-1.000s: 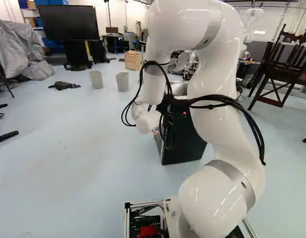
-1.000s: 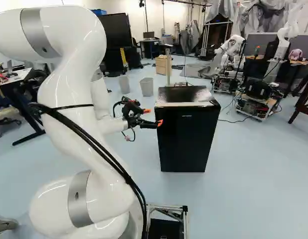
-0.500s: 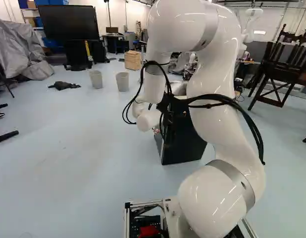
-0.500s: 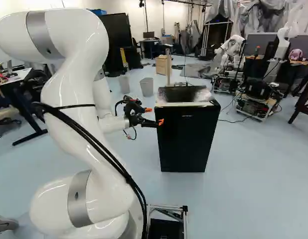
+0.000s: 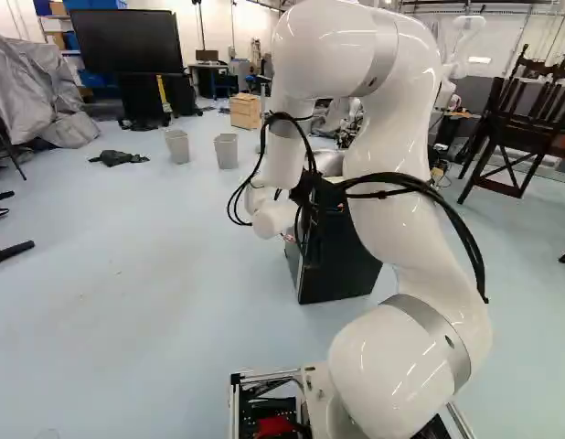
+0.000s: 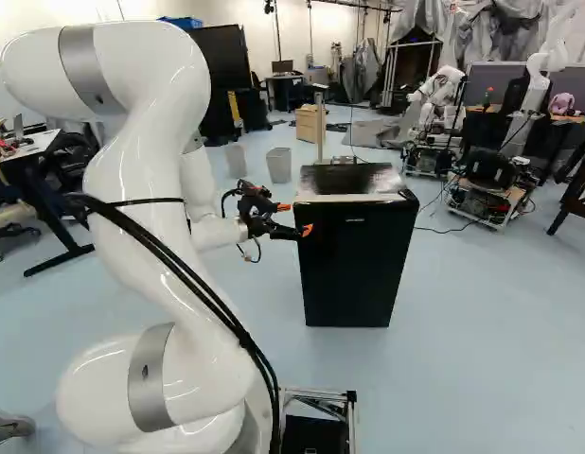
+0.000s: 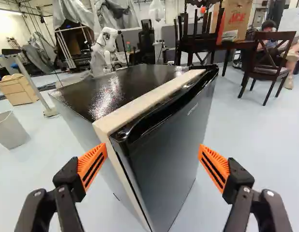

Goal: Grab a drink from the fridge

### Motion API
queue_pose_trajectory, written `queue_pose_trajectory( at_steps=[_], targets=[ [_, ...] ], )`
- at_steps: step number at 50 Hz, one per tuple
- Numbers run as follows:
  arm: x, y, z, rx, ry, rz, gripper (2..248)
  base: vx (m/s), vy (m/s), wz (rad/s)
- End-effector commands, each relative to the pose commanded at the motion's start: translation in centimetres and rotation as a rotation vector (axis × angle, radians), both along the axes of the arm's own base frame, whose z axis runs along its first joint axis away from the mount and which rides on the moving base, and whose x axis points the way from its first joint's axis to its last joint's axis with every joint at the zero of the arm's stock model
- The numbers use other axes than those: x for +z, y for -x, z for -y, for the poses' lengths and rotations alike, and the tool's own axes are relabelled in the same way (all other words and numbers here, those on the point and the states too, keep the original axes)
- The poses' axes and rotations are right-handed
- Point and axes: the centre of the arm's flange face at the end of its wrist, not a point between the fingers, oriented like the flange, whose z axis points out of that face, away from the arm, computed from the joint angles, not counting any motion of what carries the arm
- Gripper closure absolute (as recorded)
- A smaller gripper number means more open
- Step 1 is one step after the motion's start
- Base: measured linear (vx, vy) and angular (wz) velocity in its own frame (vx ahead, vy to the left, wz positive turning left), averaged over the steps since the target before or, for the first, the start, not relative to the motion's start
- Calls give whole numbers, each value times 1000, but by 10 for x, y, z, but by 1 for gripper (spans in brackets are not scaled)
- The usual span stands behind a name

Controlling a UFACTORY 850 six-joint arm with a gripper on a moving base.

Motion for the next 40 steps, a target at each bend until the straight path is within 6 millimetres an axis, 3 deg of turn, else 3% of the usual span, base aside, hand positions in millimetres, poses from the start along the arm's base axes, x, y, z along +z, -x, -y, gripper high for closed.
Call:
queue_pose_trajectory(
  at_steps=[40],
  targets=[
    [-1,-12,8,-26,-4,11,3,0,0,0]
  ],
)
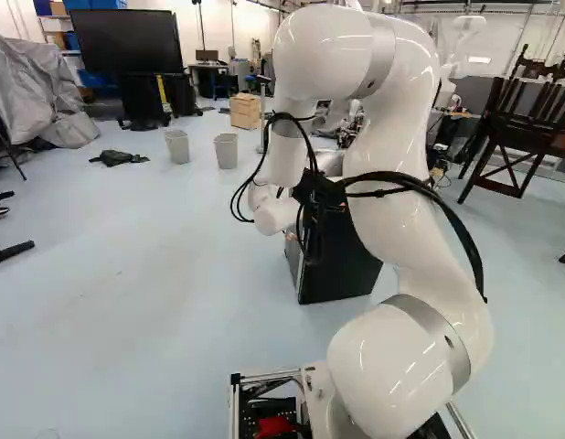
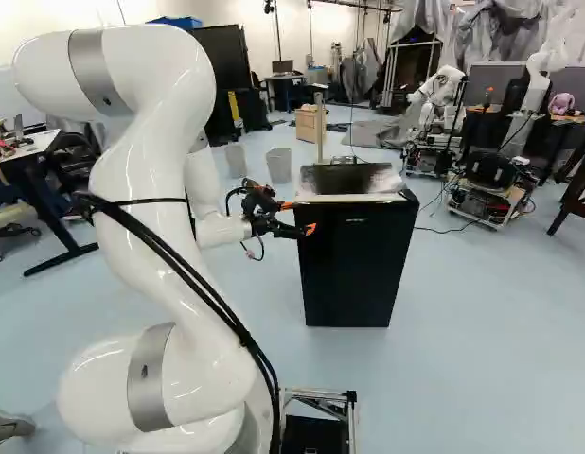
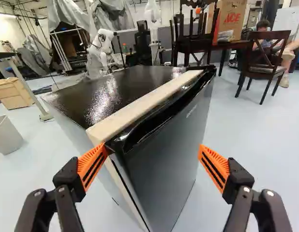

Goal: Grab a drink from the fridge

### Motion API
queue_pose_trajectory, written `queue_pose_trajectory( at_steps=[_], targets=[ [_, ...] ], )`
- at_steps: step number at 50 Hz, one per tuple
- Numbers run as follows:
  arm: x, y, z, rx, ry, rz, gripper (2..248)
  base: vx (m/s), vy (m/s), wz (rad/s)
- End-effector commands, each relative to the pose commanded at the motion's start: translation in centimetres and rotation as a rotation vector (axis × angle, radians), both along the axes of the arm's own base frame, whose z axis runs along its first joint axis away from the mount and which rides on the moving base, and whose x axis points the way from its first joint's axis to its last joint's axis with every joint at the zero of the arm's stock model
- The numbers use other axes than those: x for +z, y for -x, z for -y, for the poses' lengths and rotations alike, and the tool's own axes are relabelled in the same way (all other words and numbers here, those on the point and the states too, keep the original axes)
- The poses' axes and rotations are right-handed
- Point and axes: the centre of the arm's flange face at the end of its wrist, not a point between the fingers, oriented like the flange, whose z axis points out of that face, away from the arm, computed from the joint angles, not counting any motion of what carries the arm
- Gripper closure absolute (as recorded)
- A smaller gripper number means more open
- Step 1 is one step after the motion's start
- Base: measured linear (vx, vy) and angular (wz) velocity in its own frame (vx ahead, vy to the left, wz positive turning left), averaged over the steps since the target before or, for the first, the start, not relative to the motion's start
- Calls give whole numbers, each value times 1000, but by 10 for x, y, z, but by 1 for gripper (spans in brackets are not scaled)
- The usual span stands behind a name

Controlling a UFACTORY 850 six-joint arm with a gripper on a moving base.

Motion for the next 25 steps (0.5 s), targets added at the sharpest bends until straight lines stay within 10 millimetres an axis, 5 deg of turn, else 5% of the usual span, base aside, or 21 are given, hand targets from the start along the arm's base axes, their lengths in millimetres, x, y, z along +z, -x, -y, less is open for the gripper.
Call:
queue_pose_trajectory(
  at_steps=[25],
  targets=[
    [1,11,3,2,4,-11,3,0,0,0]
  ],
)
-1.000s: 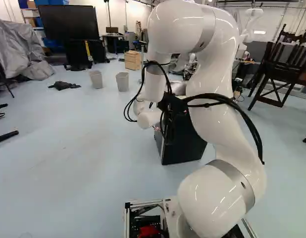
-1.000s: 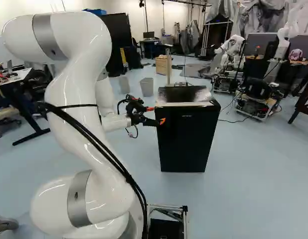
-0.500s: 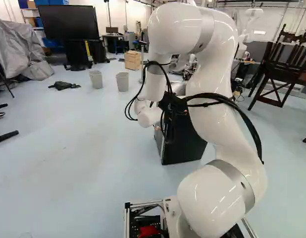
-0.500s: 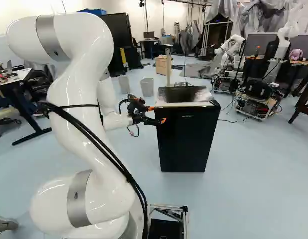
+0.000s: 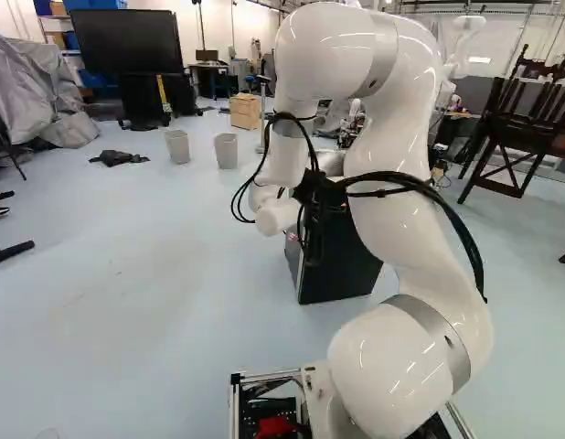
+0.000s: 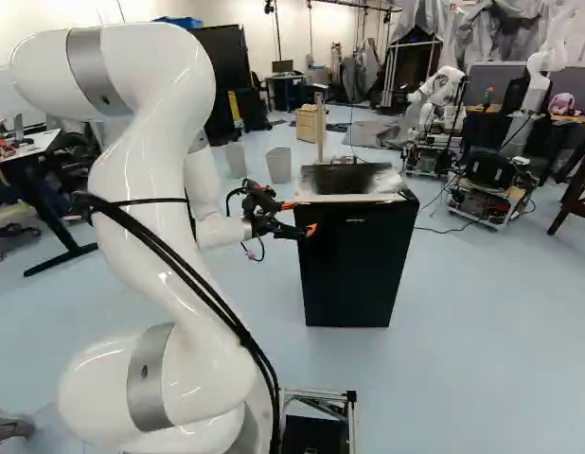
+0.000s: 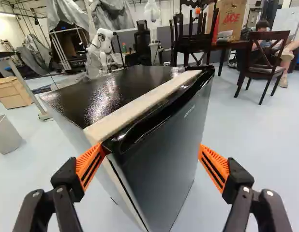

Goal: Grab a drink from the fridge

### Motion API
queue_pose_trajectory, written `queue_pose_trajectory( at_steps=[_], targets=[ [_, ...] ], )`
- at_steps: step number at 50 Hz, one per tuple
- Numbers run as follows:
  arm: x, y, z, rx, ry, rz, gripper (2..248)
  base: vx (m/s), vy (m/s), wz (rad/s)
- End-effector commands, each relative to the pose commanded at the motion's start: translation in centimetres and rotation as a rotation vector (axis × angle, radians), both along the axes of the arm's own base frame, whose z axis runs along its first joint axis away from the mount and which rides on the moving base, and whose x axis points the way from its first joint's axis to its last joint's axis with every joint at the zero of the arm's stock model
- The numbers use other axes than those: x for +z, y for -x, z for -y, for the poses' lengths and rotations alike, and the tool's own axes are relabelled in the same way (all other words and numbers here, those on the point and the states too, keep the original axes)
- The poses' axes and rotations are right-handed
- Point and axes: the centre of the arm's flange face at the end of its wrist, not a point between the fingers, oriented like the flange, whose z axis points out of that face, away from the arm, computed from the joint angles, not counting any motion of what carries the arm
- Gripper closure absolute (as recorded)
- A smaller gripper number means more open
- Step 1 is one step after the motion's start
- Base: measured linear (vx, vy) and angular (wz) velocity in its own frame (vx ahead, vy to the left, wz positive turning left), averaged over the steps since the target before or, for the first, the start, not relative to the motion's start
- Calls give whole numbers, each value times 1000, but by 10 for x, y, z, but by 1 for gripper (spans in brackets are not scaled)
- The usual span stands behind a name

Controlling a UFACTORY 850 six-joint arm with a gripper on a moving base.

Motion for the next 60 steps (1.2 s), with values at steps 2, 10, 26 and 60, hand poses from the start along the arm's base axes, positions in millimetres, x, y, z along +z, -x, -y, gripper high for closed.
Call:
queue_pose_trajectory(
  at_steps=[2,10,26,60],
  targets=[
    [0,3,0,1,1,-3,3,0,0,0],
    [1,13,3,4,5,-14,3,0,0,0],
    [3,37,8,10,13,-38,3,0,-1,-5],
    [4,55,2,40,19,-54,3,0,0,0]
  ],
)
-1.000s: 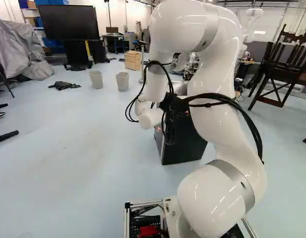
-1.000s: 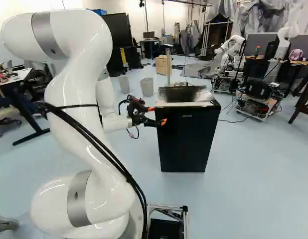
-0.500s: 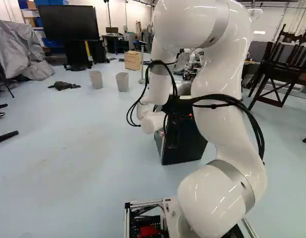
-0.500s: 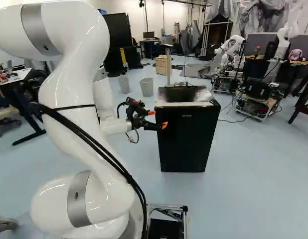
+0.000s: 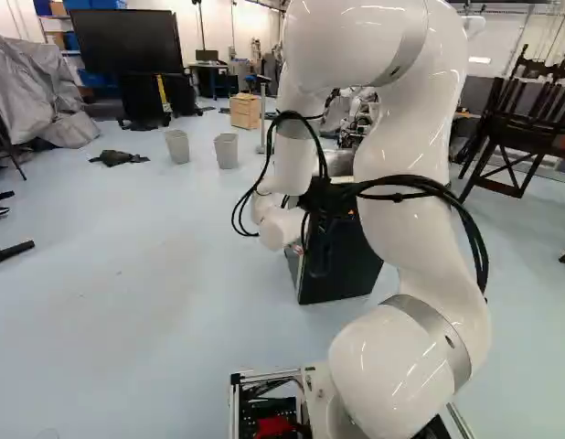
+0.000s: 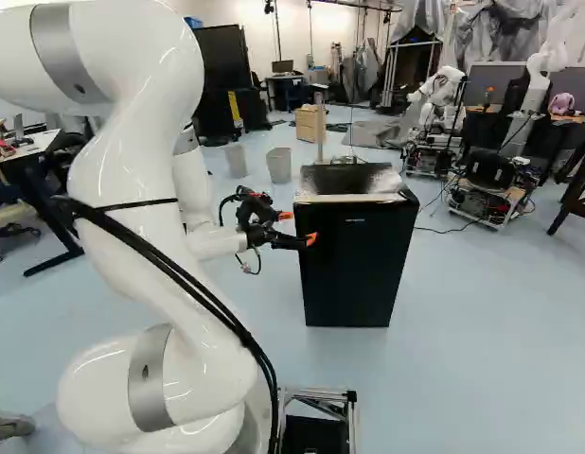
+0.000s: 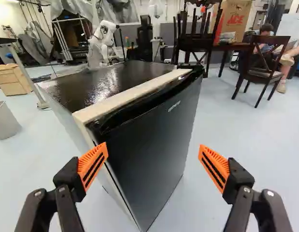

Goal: Grab a drink from the fridge

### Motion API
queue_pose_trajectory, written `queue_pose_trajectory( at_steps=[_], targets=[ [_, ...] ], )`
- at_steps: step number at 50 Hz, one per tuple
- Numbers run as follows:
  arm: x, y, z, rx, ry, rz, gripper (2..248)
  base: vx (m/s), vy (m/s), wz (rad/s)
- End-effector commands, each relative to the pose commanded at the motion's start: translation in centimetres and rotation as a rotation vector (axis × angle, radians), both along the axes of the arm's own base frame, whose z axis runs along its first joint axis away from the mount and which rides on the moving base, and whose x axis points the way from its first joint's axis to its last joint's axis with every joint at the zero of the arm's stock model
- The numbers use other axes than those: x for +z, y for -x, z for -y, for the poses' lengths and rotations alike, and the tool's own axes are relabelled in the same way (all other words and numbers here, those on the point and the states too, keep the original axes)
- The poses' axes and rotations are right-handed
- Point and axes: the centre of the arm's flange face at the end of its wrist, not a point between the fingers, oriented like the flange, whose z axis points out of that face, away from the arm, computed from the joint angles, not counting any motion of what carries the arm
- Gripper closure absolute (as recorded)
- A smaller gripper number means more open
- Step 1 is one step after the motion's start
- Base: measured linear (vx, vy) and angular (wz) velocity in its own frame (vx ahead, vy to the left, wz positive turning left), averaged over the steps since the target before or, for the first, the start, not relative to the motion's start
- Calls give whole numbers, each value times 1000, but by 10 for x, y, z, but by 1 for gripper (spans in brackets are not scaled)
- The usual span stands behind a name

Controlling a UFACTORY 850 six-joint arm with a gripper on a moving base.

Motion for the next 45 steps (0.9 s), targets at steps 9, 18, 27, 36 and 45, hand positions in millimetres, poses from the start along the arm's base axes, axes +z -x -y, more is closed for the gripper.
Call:
queue_pose_trajectory(
  at_steps=[9,18,27,36,45],
  targets=[
    [0,3,-5,14,1,-2,3,0,0,0],
    [0,5,-11,33,1,-3,3,0,0,0],
    [0,6,-19,52,1,-3,3,0,0,0],
    [0,5,-26,69,0,0,3,0,0,0],
    [0,1,-33,82,-2,5,3,0,0,0]
  ],
)
